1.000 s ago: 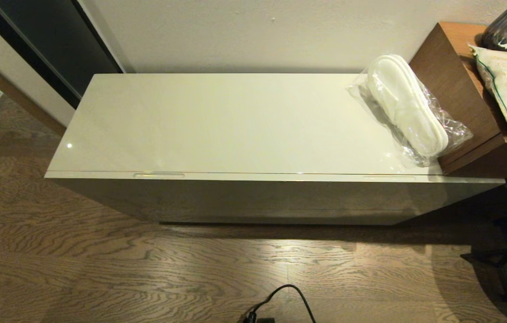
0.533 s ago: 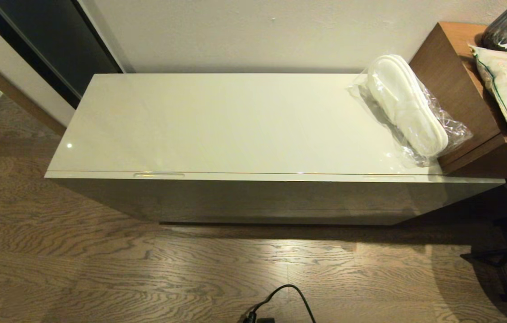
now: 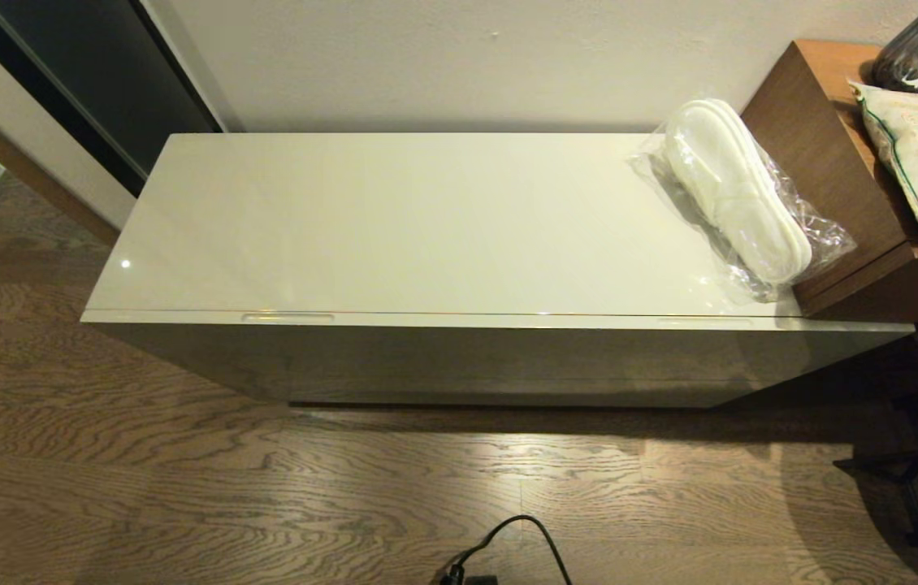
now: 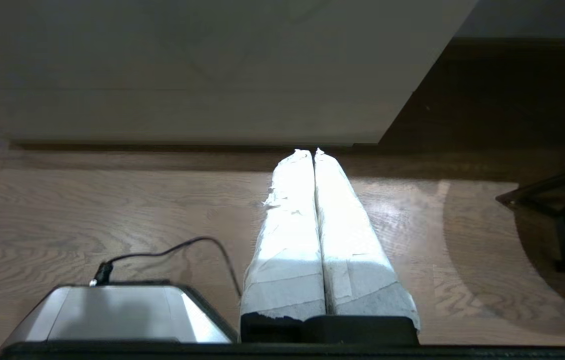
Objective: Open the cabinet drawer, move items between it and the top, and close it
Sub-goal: Open the drawer
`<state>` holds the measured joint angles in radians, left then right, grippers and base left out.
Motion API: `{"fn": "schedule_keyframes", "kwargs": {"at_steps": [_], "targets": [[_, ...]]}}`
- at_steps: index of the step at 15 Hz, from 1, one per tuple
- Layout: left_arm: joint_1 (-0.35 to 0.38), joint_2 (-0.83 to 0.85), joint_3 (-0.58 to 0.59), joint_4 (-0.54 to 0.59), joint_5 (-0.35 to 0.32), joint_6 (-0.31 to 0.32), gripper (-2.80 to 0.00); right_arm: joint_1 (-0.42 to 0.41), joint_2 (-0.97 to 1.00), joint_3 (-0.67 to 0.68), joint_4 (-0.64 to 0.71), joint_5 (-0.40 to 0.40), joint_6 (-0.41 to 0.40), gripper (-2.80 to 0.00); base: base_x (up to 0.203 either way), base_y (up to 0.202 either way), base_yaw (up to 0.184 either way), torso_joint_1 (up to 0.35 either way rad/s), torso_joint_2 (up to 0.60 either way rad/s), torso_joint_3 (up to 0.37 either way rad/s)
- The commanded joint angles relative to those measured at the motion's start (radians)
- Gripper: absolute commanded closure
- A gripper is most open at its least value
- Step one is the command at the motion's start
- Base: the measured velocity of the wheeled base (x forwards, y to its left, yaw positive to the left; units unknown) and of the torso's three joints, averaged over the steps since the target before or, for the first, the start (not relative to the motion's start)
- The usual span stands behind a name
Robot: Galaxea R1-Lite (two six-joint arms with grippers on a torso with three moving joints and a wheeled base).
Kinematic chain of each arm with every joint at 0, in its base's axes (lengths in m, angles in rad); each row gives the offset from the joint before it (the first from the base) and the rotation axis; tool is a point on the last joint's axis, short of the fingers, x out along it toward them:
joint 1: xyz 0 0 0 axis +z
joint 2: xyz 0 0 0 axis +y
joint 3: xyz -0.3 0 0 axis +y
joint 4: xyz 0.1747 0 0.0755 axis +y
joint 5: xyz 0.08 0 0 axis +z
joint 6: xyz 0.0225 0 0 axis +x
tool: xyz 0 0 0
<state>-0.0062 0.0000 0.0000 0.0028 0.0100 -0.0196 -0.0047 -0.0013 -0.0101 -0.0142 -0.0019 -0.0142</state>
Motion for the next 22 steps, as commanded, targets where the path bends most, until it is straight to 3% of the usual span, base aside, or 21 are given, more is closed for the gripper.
{"fn": "schedule_keyframes", "kwargs": {"at_steps": [1, 4, 6, 9, 12, 15, 17, 19, 22], "targets": [[0.0, 0.0, 0.001, 0.0, 0.001, 0.0, 0.0, 0.0, 0.0, -0.131, 0.022, 0.026, -0.001, 0.0, 0.0, 0.0, 0.0, 0.0, 0.0, 0.0], [0.0, 0.0, 0.002, 0.0, 0.001, 0.0, 0.0, 0.0, 0.0, -0.535, 0.33, 0.143, 0.03, 0.0, 0.0, 0.0, 0.0, 0.0, 0.0, 0.0], [0.0, 0.0, 0.002, 0.0, 0.001, 0.0, 0.0, 0.0, 0.001, -0.685, 0.456, 0.212, 0.059, 0.0, 0.0, 0.0, 0.0, 0.0, 0.0, 0.0], [0.0, 0.0, 0.002, 0.0, 0.001, 0.0, 0.0, 0.0, 0.001, -0.656, 0.519, 0.297, 0.09, 0.0, 0.0, 0.0, 0.0, 0.0, 0.0, 0.0], [0.0, 0.0, 0.002, 0.0, 0.001, 0.0, 0.0, 0.0, 0.034, -0.712, 0.508, 0.316, 0.118, 0.0, 0.0, 0.0, 0.0, 0.0, 0.0, 0.0], [0.0, 0.0, 0.0, 0.0, 0.001, 0.0, 0.0, -0.022, 0.257, -0.996, 0.509, 0.331, 0.31, 0.0, 0.0, 0.0, 0.0, 0.0, 0.0, 0.0], [0.0, 0.0, 0.002, 0.0, 0.001, 0.0, 0.0, -0.105, 0.423, -1.079, 0.517, 0.296, 0.404, 0.0, 0.0, 0.0, 0.0, 0.0, 0.0, 0.0], [0.0, 0.0, 0.0, 0.0, 0.001, 0.0, 0.0, -0.222, 0.54, -1.033, 0.515, 0.247, 0.399, 0.0, 0.0, 0.0, 0.0, 0.0, 0.0, 0.0], [0.0, 0.0, 0.001, 0.0, 0.001, 0.0, 0.0, -0.245, 0.704, -1.001, 0.511, 0.223, 0.389, 0.0, 0.0, 0.0, 0.0, 0.0, 0.0, 0.0]]}}
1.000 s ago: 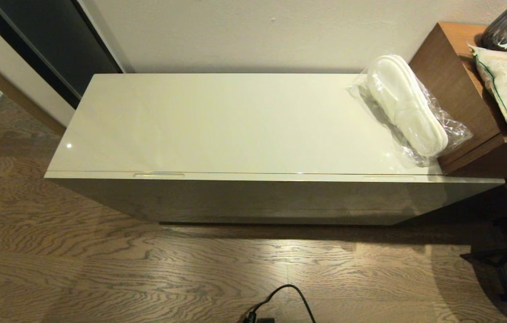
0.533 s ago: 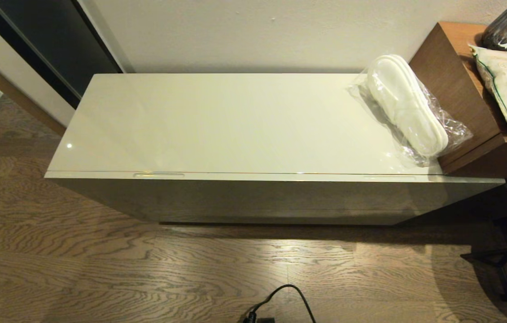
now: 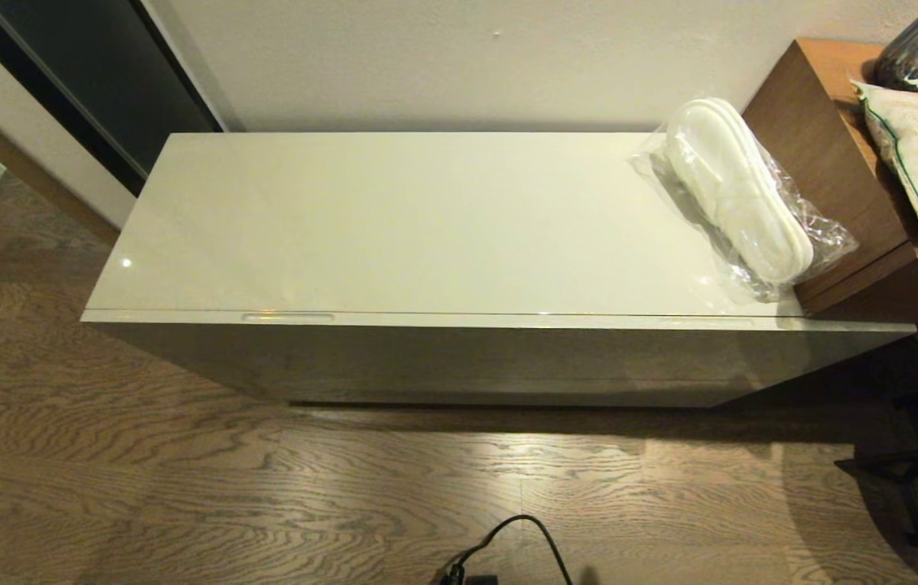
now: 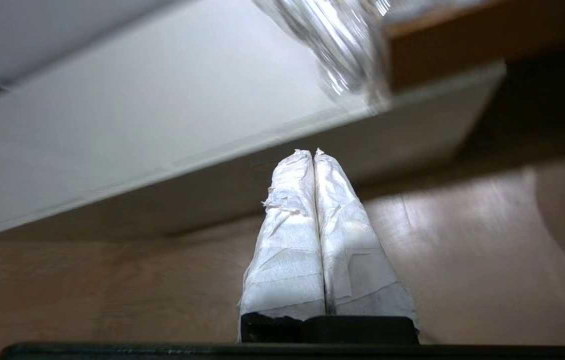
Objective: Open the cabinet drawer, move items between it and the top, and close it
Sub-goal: Open the drawer
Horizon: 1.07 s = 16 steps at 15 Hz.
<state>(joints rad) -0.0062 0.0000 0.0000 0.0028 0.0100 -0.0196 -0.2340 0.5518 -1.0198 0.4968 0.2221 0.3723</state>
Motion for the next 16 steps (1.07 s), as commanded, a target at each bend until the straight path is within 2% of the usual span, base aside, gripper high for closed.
{"fn": "schedule_keyframes", "kwargs": {"at_steps": [1, 4, 5, 7, 10, 13, 16], "targets": [[0.0, 0.0, 0.002, 0.0, 0.001, 0.0, 0.0, -0.017, 0.223, 0.006, -0.002, -0.004, 0.007, 0.0, 0.0, 0.0, 0.0, 0.0, 0.0, 0.0], [0.0, 0.0, 0.001, 0.0, 0.001, 0.0, 0.0, 0.018, 0.421, 0.06, -0.05, -0.005, 0.012, 0.0, 0.0, 0.0, 0.0, 0.0, 0.0, 0.0], [0.0, 0.0, 0.001, 0.0, 0.001, 0.0, 0.0, 0.047, 0.473, 0.117, -0.137, -0.007, 0.01, 0.0, 0.0, 0.0, 0.0, 0.0, 0.0, 0.0], [0.0, 0.0, 0.0, 0.0, 0.001, 0.0, 0.0, 0.089, 0.579, 0.209, -0.41, -0.035, -0.018, 0.0, 0.0, 0.0, 0.0, 0.0, 0.0, 0.0], [0.0, 0.0, 0.002, 0.0, 0.001, 0.0, 0.0, 0.159, 0.744, 0.253, -0.684, -0.129, -0.074, 0.0, 0.0, 0.0, 0.0, 0.0, 0.0, 0.0], [0.0, 0.0, 0.002, 0.0, 0.001, 0.0, 0.0, 0.293, 0.852, 0.252, -0.785, -0.228, -0.079, 0.0, 0.0, 0.0, 0.0, 0.0, 0.0, 0.0], [0.0, 0.0, 0.001, 0.0, 0.001, 0.0, 0.0, 0.358, 1.002, 0.265, -0.904, -0.27, -0.065, 0.0, 0.0, 0.0, 0.0, 0.0, 0.0, 0.0]]}}
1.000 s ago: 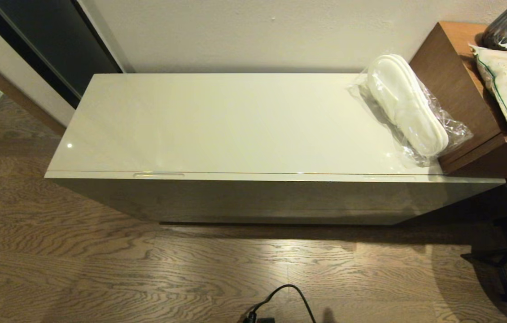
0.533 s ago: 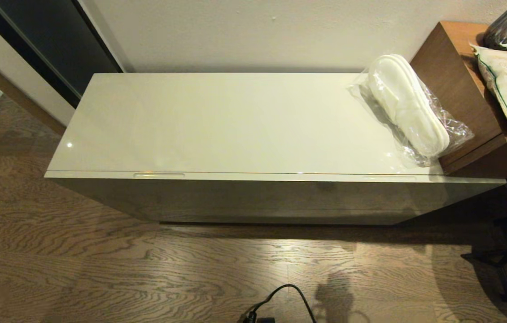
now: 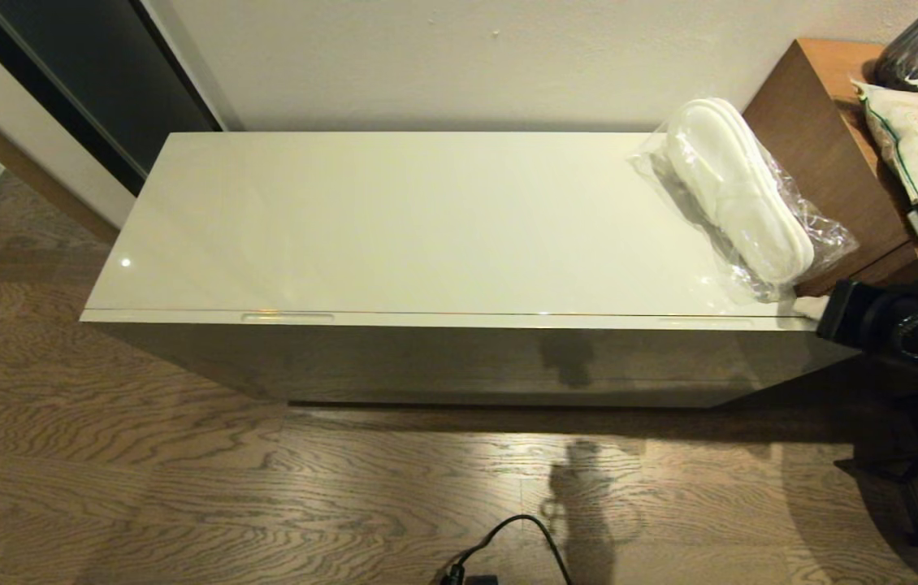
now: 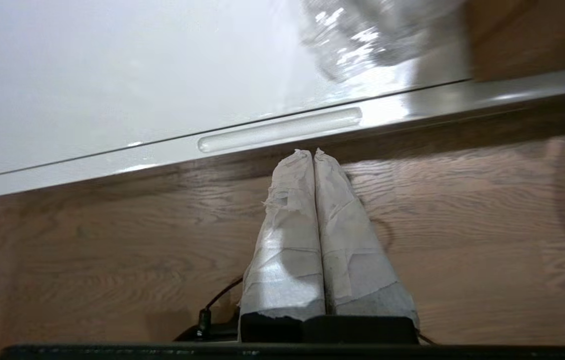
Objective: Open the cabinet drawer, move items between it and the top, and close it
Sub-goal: Open the drawer
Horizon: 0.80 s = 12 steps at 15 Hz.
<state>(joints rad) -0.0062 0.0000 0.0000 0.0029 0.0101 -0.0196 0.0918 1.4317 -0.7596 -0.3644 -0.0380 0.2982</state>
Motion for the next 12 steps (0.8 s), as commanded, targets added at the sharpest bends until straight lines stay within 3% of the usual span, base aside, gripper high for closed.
{"fn": "schedule_keyframes", "kwargs": {"at_steps": [1, 6, 12], "targets": [[0.0, 0.0, 0.002, 0.0, 0.001, 0.0, 0.0, 0.056, 0.179, 0.007, -0.09, -0.033, 0.027, 0.0, 0.0, 0.0, 0.0, 0.0, 0.0, 0.0], [0.0, 0.0, 0.002, 0.0, 0.001, 0.0, 0.0, 0.154, 0.383, -0.006, -0.303, -0.133, 0.134, 0.0, 0.0, 0.0, 0.0, 0.0, 0.0, 0.0], [0.0, 0.0, 0.002, 0.0, 0.001, 0.0, 0.0, 0.158, 0.394, -0.075, -0.317, -0.172, 0.157, 0.0, 0.0, 0.0, 0.0, 0.0, 0.0, 0.0]]}}
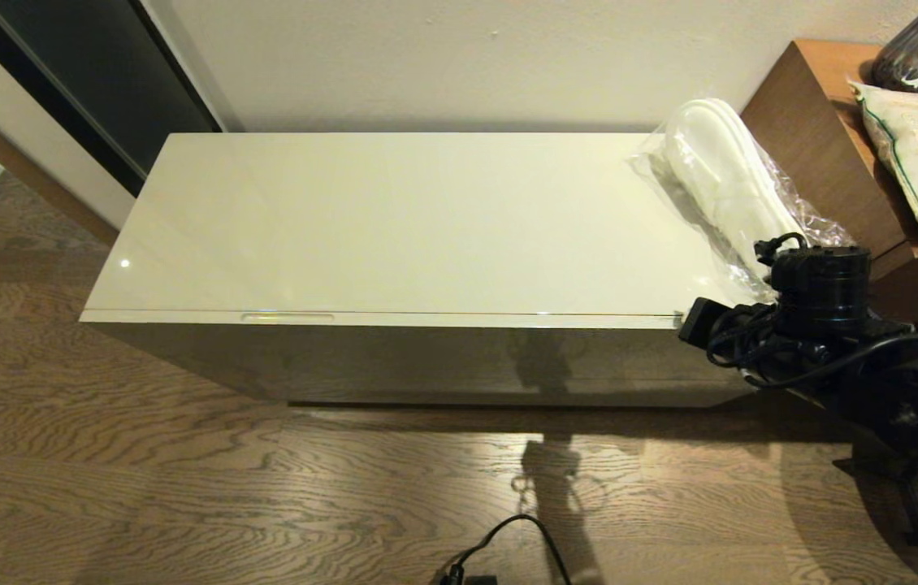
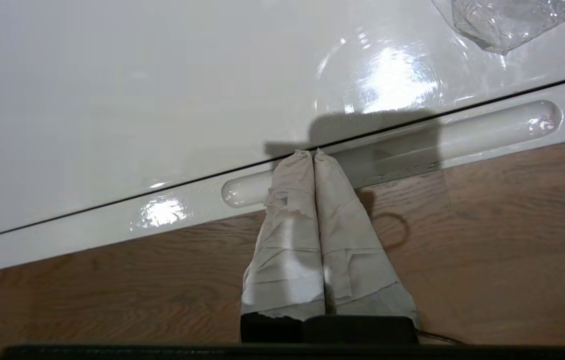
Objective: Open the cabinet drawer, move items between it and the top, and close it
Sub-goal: Open the drawer
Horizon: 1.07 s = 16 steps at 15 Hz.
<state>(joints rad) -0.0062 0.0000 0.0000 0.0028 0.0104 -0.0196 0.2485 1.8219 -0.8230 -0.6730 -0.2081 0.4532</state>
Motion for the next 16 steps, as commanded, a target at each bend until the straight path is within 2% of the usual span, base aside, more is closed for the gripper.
{"fn": "schedule_keyframes", "kwargs": {"at_steps": [1, 4, 7, 8, 10, 11, 16], "targets": [[0.0, 0.0, 0.001, 0.0, 0.0, 0.0, 0.0, 0.002, 0.013, -0.006, -0.007, -0.002, 0.006, 0.0, 0.0, 0.0, 0.0, 0.0, 0.0, 0.0], [0.0, 0.0, 0.002, 0.0, 0.0, 0.0, 0.0, 0.002, 0.078, 0.036, -0.01, 0.002, 0.014, 0.0, 0.0, 0.0, 0.0, 0.0, 0.0, 0.0], [0.0, 0.0, 0.002, 0.0, 0.0, 0.0, 0.0, 0.002, 0.189, 0.067, -0.015, 0.011, 0.124, 0.0, 0.0, 0.0, 0.0, 0.0, 0.0, 0.0], [0.0, 0.0, 0.002, 0.0, 0.0, 0.0, 0.0, 0.002, 0.218, 0.095, -0.016, 0.045, 0.17, 0.0, 0.0, 0.0, 0.0, 0.0, 0.0, 0.0], [0.0, 0.0, 0.0, 0.0, 0.0, 0.0, 0.0, 0.002, 0.217, 0.133, -0.013, 0.113, 0.206, 0.0, 0.0, 0.0, 0.0, 0.0, 0.0, 0.0], [0.0, 0.0, 0.0, 0.0, 0.0, 0.0, 0.0, 0.002, 0.209, 0.137, -0.002, 0.113, 0.223, 0.0, 0.0, 0.0, 0.0, 0.0, 0.0, 0.0], [0.0, 0.0, 0.002, 0.0, 0.0, 0.0, 0.0, 0.003, 0.097, 0.193, 0.051, 0.121, 0.227, 0.0, 0.0, 0.0, 0.0, 0.0, 0.0, 0.0]]}}
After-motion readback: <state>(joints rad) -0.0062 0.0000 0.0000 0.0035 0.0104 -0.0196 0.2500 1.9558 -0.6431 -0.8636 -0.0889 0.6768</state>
